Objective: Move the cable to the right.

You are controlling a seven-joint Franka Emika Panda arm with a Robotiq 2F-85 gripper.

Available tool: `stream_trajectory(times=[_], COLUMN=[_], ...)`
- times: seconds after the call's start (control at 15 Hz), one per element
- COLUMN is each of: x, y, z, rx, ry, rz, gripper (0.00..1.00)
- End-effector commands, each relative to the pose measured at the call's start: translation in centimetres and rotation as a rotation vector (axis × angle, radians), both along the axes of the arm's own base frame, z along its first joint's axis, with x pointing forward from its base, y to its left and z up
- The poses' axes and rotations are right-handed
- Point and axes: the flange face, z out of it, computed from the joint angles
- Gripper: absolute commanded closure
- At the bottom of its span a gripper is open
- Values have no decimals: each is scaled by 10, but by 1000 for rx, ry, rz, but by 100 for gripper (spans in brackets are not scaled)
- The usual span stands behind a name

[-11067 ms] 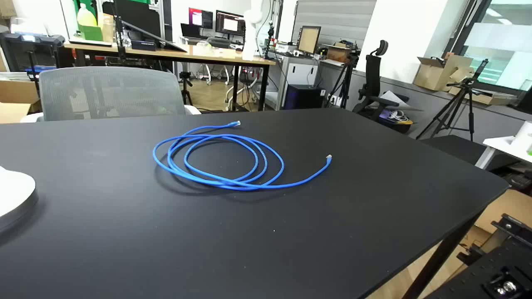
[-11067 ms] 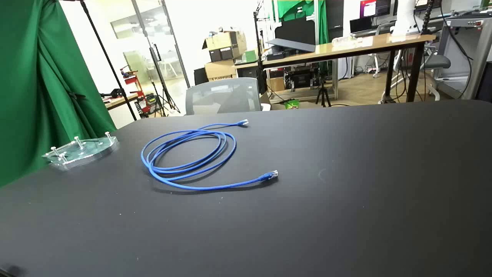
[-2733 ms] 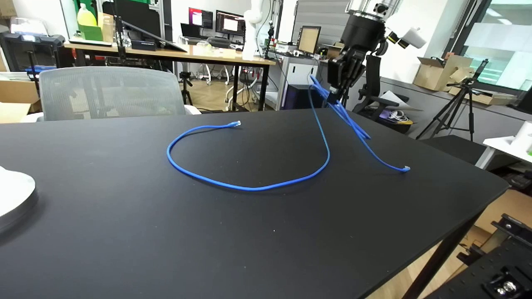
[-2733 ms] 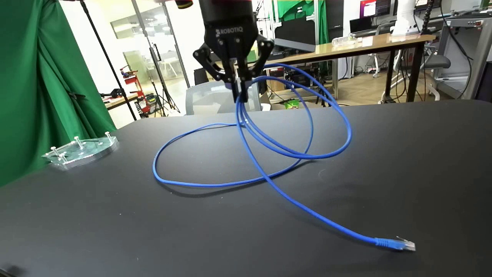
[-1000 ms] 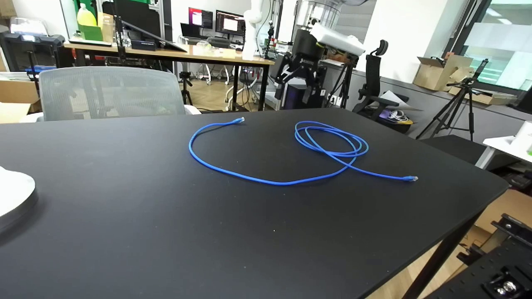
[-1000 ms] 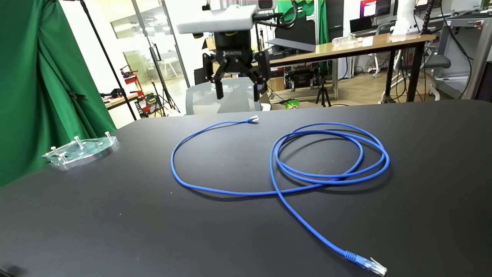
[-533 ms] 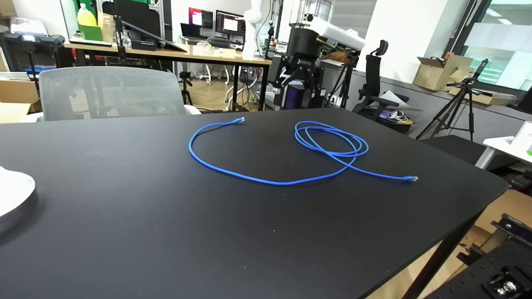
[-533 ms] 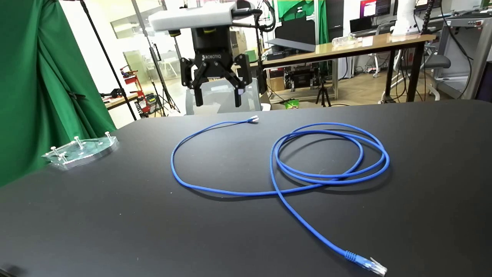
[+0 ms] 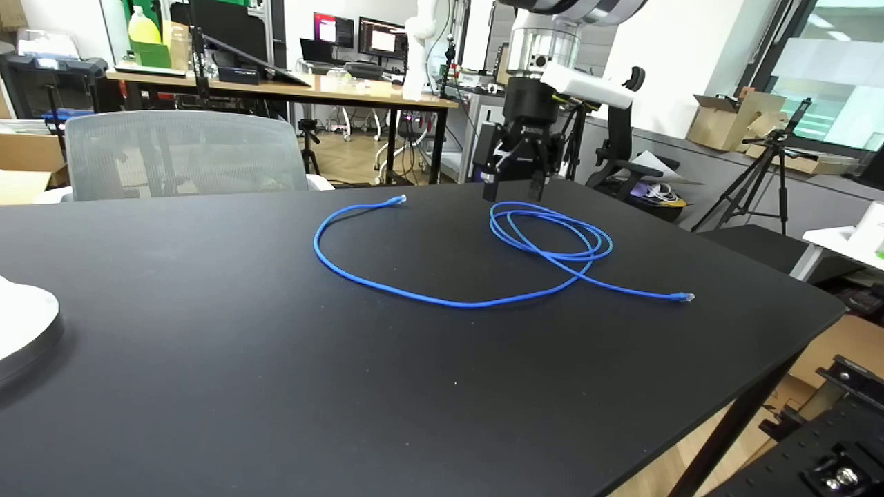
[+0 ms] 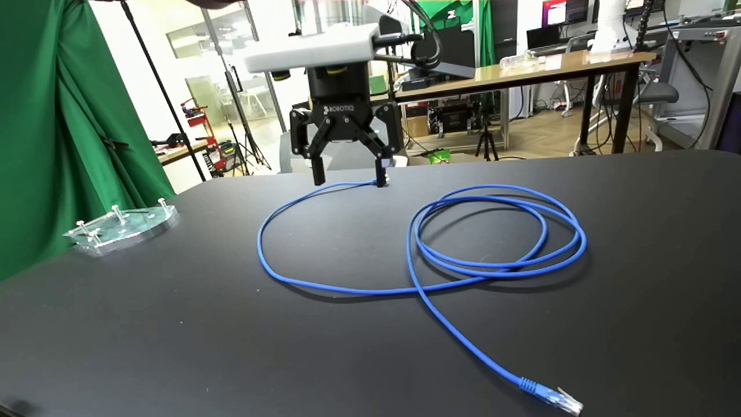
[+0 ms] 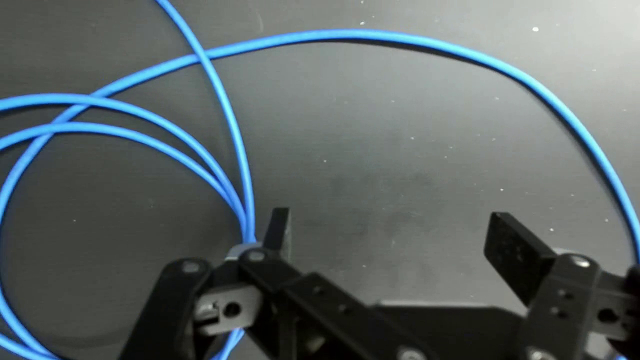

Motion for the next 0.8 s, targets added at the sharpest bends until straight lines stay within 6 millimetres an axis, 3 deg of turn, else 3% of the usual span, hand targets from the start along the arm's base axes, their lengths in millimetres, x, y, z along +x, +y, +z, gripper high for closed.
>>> stream_trajectory(times=[0.0, 0.33, 0.73], x=[-9, -4, 12], y=[-26, -57, -54], z=[-10, -33, -46], rx=[-60, -123, -175], ry=[-19, -12, -5], rz=[-51, -54, -8], gripper=[0, 0, 0])
